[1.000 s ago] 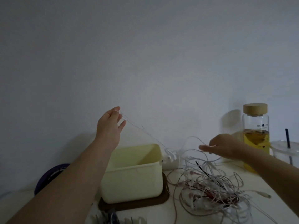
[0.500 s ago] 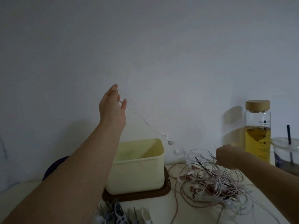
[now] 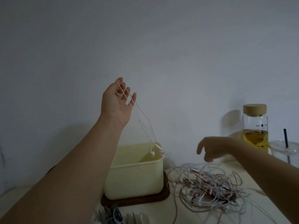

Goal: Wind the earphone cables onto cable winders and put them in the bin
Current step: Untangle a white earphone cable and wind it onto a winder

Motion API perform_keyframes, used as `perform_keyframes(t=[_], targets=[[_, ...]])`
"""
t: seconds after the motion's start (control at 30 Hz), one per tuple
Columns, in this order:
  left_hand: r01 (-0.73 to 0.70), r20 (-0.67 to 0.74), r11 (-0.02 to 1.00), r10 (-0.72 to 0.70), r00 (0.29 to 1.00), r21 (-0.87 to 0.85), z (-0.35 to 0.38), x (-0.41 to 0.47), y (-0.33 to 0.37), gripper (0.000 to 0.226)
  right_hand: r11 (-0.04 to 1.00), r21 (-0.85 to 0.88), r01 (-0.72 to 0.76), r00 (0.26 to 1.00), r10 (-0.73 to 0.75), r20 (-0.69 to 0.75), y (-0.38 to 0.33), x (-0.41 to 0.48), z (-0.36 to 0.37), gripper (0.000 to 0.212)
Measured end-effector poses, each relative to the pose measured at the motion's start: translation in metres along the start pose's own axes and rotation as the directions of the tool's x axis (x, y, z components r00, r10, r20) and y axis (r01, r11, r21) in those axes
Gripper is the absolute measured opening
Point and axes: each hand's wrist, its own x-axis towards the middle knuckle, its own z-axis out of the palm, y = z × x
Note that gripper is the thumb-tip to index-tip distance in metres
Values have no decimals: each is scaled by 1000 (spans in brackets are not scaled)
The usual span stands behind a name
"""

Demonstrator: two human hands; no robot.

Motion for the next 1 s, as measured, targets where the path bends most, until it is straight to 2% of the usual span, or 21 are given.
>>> perform_keyframes(t=[0.1, 0.17, 0.23, 0.3, 0.4, 0.5, 0.63, 0.7, 0.73, 0.77, 0.83, 0.93, 1.0], targets=[[7, 12, 1000, -7, 1000, -20, 3, -1, 0, 11, 972, 175, 159, 982, -137, -129, -23, -2, -17, 49], [18, 35, 999, -17, 999, -27, 6, -3, 0, 12, 863, 406, 301, 945, -213, -247, -43, -1, -17, 50], [29, 64, 999, -26, 998, -37, 8, -5, -1, 13, 717, 583, 383, 921, -250, -298, -65, 1, -14, 52], [29, 81, 999, -26, 996, -40, 10, -8, 0, 14, 684, 612, 398, 917, -278, -286, -78, 8, -5, 45], [29, 96, 998, -24, 995, -54, 7, -10, 3, 14, 717, 570, 401, 915, -290, -279, -83, 18, 9, 16], [43, 100, 996, -36, 994, -73, 2, -12, 5, 15, 758, 588, 282, 957, -176, -231, -75, 26, 18, 14], [31, 85, 994, -23, 996, -100, 2, -12, 7, 16, 928, 372, 11, 999, 10, -53, -50, 31, 29, 19], [27, 81, 995, -19, 997, -101, 3, -11, 6, 16, 897, 424, -127, 991, 137, 6, -36, 33, 31, 27], [27, 82, 995, -20, 996, -94, 2, -11, 5, 15, 855, 492, -163, 979, 202, -26, -30, 34, 29, 27], [30, 83, 996, -23, 996, -87, 2, -11, 2, 15, 825, 546, -149, 961, 251, -117, -25, 34, 26, 24], [43, 73, 996, -38, 997, -74, 0, -12, -7, 15, 791, 612, -21, 891, 292, -347, -16, 31, 18, 22], [84, 51, 996, -82, 995, -42, -7, -14, -22, 21, 759, 630, 167, 813, 256, -524, -15, 24, 7, 19], [126, 56, 991, -124, 991, -37, -12, -17, -30, 26, 760, 594, 262, 700, 274, -659, -16, 21, -2, 19]])
